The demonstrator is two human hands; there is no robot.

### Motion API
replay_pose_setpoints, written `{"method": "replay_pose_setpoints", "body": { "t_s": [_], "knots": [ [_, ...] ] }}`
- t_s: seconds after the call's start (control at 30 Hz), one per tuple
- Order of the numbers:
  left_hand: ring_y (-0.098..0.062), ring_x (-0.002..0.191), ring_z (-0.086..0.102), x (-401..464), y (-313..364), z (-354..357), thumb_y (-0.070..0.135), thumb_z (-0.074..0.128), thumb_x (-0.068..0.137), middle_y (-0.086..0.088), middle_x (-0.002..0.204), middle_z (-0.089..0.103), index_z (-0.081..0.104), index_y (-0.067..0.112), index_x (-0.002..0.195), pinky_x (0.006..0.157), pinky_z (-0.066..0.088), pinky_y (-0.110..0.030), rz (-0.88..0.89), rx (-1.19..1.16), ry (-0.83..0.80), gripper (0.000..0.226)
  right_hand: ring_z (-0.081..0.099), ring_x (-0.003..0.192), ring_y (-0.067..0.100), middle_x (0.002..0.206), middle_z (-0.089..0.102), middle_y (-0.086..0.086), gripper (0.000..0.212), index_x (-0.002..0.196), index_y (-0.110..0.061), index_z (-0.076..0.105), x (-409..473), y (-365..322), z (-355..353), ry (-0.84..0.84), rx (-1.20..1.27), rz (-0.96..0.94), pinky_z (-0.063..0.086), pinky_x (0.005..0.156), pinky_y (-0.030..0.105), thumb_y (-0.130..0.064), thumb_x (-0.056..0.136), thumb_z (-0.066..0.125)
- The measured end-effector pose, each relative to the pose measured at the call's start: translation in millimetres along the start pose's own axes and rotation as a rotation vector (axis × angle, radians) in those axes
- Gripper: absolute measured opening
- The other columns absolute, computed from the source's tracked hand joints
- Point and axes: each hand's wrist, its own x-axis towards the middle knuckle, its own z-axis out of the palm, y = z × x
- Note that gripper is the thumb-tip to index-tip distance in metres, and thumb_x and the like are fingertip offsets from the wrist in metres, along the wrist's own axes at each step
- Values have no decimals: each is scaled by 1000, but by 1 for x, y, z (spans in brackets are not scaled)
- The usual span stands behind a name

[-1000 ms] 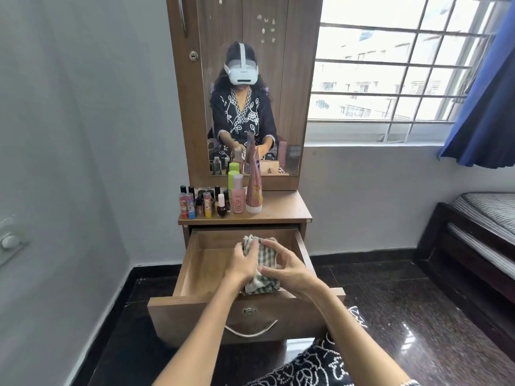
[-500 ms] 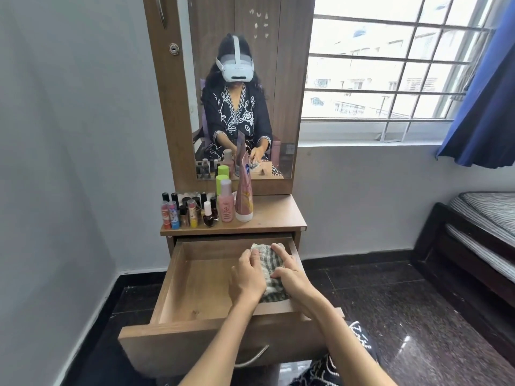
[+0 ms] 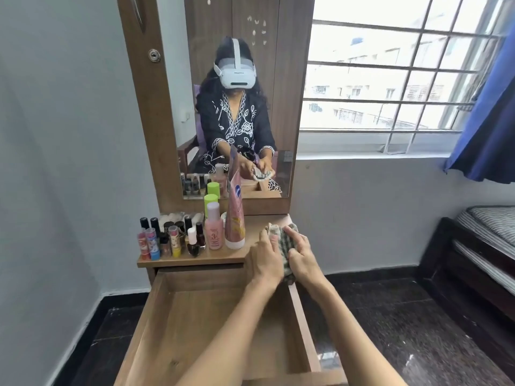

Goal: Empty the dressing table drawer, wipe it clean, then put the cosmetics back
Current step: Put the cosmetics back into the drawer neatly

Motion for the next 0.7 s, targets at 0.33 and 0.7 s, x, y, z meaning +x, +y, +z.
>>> {"method": "replay_pose_setpoints", "body": {
  "t_s": [0.33, 0.7],
  "knots": [
    [-35, 118, 48, 45, 16, 13, 28, 31, 98, -17, 135, 36, 18, 30, 144, 93, 40, -45, -43, 68, -234, 48, 50, 122, 26, 136, 40, -1, 49, 140, -30, 39, 74, -6, 0, -35, -449, 33, 41, 102, 38, -15, 93, 38],
    [-33, 131, 28, 89, 3, 39, 9, 36, 95, -8, 150, 19, 15, 21, 147, 104, 30, -41, 8, 286, -379, 57, 53, 116, 32, 132, 37, 1, 39, 136, -36, 39, 117, -9, 7, -147, -988, 107, 40, 88, 40, -30, 98, 35]
  ]
}}
